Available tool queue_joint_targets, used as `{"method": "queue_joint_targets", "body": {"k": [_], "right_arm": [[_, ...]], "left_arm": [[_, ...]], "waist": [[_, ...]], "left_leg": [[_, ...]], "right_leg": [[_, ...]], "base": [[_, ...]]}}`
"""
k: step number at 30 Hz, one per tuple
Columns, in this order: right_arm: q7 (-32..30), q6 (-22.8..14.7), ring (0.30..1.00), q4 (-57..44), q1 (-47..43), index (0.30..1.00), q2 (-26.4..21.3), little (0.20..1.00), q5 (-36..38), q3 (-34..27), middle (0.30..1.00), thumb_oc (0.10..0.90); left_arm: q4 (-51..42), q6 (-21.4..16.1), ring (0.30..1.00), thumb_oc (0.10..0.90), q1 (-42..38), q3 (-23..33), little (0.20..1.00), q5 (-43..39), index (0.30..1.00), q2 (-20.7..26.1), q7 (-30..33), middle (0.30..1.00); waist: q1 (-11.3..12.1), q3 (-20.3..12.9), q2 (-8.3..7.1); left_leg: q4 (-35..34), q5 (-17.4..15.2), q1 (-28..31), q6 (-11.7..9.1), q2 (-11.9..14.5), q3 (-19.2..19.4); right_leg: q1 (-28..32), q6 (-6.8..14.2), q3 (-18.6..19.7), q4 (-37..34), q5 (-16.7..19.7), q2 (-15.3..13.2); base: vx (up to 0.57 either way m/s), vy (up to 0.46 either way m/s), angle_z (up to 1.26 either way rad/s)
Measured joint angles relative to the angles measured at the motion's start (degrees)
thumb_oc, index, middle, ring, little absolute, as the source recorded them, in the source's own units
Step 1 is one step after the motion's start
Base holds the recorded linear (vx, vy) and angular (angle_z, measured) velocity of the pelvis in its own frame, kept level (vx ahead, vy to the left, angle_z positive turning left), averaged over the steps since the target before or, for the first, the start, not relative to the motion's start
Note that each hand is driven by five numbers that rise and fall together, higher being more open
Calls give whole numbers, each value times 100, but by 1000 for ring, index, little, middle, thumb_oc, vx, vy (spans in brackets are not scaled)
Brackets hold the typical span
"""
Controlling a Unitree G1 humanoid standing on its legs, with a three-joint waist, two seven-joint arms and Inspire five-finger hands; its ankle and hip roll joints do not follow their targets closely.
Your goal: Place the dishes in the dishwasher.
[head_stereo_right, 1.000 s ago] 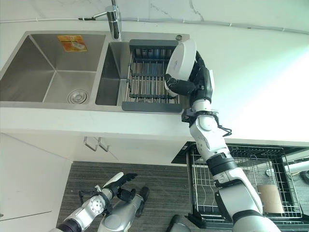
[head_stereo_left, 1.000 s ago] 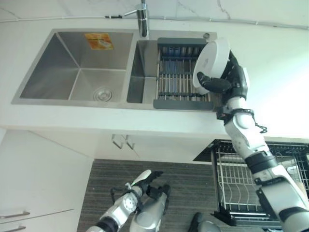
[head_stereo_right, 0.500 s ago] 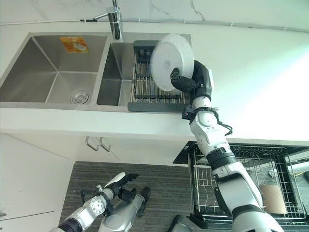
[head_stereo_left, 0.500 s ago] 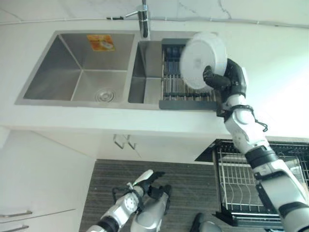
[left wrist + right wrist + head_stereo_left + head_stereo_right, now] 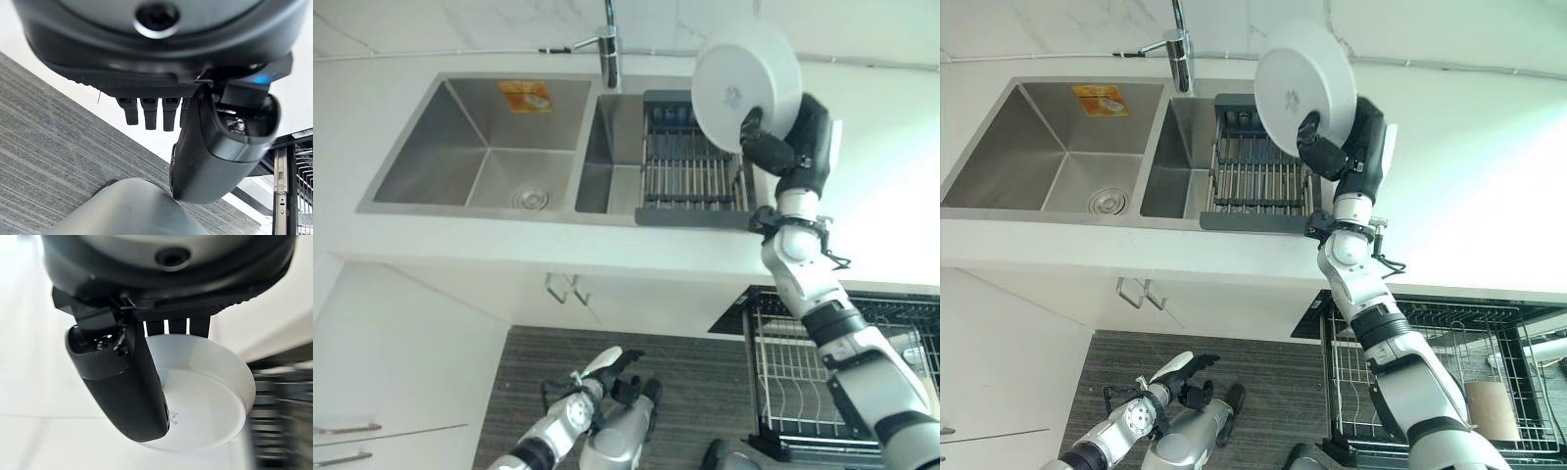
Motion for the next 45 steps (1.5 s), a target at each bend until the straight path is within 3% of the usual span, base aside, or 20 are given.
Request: {"method": "queue_joint_targets", "body": {"k": [7,11,14,18,25,33,40,45], "right_arm": [[-413,-740,300,-988,291,300,354,300,-551,26,300,400],[-559,-1059,300,-1349,810,300,633,300,-555,15,300,400],[-761,-1141,300,-2115,1455,300,720,300,-570,37,300,400],[-788,-1130,300,-2589,1918,300,641,300,-606,-112,300,400],[-713,-1055,300,-2850,2586,300,404,300,-596,-752,300,400],[153,-823,300,-2831,3582,300,37,300,-438,-1232,300,400],[1027,-779,300,-2463,4321,300,116,300,-78,-1163,300,400],[1458,-745,300,-1886,4575,300,381,300,8,-870,300,400]], "left_arm": [[546,62,900,800,46,8,900,220,900,-166,53,900],[791,204,900,800,160,66,900,197,900,-192,39,900],[1086,400,900,800,187,368,900,-289,900,-218,-196,900],[1481,555,900,800,224,576,900,-527,900,-323,-278,900],[1608,689,900,800,290,617,900,-940,900,-332,-316,900],[1760,800,900,800,494,1207,900,-1196,900,-378,-362,900],[1798,787,900,800,543,1272,900,-1419,900,-331,-402,900],[1830,814,900,800,686,1466,900,-1428,900,-332,-412,900]], "waist": [[-262,-430,-8],[-410,-807,-103],[-793,-915,-97],[-1032,-1047,-94],[-1225,-1141,-77],[-1485,-1183,-170],[-1483,-1204,-208],[-1641,-1336,-268]], "left_leg": [[-129,77,170,-75,218,130],[-200,42,173,-198,388,238],[-185,37,164,-244,553,443],[-218,54,173,-229,720,793],[-291,80,206,-275,856,1042],[-447,73,390,-296,937,1293],[-511,66,475,-327,1006,1500],[-592,86,584,-344,1043,1620]], "right_leg": [[-4,-73,138,20,1,149],[-147,-223,245,115,-46,265],[-372,-315,437,305,-87,338],[-625,-349,612,447,-59,333],[-840,-377,797,494,-13,404],[-857,-389,1050,433,10,480],[-942,-400,1207,423,54,526],[-954,-420,1262,417,85,544]], "base": [[-116,-139,-14],[-81,-101,-19],[-75,-57,-36],[-50,-52,-52],[-20,-10,-21],[10,2,-18],[-1,-3,-18],[-43,10,-13]]}}
